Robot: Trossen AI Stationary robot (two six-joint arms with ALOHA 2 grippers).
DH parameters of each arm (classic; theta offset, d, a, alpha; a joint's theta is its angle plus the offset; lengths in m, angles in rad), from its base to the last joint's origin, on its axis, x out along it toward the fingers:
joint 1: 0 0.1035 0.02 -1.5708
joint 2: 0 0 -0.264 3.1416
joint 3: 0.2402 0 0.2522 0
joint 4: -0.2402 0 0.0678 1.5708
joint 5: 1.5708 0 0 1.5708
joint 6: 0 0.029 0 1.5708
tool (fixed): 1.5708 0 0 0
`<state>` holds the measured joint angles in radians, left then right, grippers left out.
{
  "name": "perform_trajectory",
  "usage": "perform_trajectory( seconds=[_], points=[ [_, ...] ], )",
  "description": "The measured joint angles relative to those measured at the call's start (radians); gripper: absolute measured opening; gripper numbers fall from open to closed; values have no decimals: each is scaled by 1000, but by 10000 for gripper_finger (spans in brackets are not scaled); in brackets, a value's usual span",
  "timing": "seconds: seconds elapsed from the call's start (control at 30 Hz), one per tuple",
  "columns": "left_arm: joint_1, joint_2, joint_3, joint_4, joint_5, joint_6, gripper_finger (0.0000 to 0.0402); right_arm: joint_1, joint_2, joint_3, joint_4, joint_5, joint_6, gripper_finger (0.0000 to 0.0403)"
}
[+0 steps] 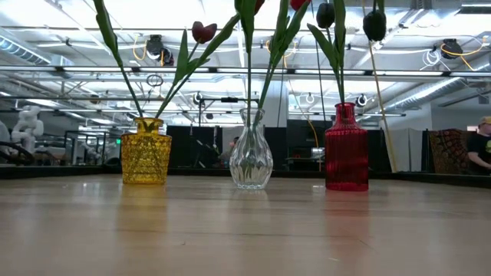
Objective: Sort flowers into vase by color
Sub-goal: Put the black tulip into the red vase
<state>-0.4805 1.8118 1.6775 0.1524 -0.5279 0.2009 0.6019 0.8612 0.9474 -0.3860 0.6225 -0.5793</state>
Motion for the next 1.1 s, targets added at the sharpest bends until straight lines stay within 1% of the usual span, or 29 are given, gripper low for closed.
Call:
perform_trajectory(
  seconds=[0.07, 0.2, 0.33, 0.53, 0.67, 0.77, 0.87, 1.0, 1.1],
  points=[
    [-4, 0, 0, 6, 25, 74, 214, 26, 13, 0, 1, 17, 27, 0],
    [6, 35, 1, 32, 31, 178, 214, 65, 46, 0, 2, 17, 116, 0],
    [33, 86, 0, 82, 43, 247, 214, 91, 85, 0, 12, 43, 180, 0],
    [67, 135, 0, 186, 54, 277, 214, 117, 138, 0, 19, 57, 219, 0],
    [83, 144, 0, 188, 98, 276, 209, 127, 151, 0, 25, 58, 225, 0],
    [86, 145, 0, 164, 117, 275, 189, 129, 149, 0, 66, 59, 222, 0],
    [87, 145, 0, 130, 117, 262, 161, 133, 147, 0, 115, 59, 203, 0],
    [85, 145, 0, 118, 117, 257, 124, 133, 150, 0, 139, 56, 174, 0],
    [85, 145, 0, 117, 117, 257, 105, 133, 150, 0, 139, 53, 174, 0]
  ],
)
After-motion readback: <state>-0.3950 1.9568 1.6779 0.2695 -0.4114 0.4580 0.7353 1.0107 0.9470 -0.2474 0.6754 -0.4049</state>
